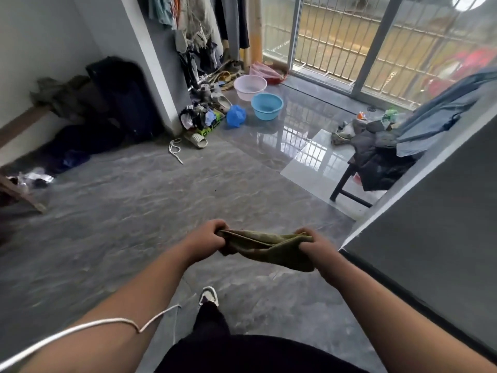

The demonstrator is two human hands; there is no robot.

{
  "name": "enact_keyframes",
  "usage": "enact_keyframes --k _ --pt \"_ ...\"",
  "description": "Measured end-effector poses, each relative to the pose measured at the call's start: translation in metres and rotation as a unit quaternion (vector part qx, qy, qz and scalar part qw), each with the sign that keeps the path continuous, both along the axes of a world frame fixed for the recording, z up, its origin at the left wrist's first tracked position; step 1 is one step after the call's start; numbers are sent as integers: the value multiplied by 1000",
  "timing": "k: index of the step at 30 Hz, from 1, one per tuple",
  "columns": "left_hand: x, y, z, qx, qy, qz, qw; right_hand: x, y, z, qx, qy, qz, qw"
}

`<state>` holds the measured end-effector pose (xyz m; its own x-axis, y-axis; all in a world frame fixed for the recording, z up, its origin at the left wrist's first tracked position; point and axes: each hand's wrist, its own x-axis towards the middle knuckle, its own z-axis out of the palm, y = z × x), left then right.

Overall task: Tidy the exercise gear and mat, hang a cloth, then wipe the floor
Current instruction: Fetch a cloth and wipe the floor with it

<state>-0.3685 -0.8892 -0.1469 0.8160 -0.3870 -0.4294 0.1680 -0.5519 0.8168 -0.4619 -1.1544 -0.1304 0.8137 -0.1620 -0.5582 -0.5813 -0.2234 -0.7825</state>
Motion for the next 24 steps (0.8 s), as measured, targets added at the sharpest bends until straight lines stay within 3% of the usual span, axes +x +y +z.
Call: enact_keyframes --k 4,10,15,20,24 --pt "66 21 -12 -36 49 8 998 54 16 -9 79 37 -15 996" --pt "176 51 -31 -40 138 -60 988 154 36 -22 16 45 -42 998" --pt "242 40 -55 20 49 -91 994 227 25 -39 -91 35 26 995" --pt "290 -2 -82 30 81 -64 994 302 -20 -69 -185 47 136 972" --pt "322 -50 -122 76 10 -45 996 371 -74 -113 -212 60 216 951"
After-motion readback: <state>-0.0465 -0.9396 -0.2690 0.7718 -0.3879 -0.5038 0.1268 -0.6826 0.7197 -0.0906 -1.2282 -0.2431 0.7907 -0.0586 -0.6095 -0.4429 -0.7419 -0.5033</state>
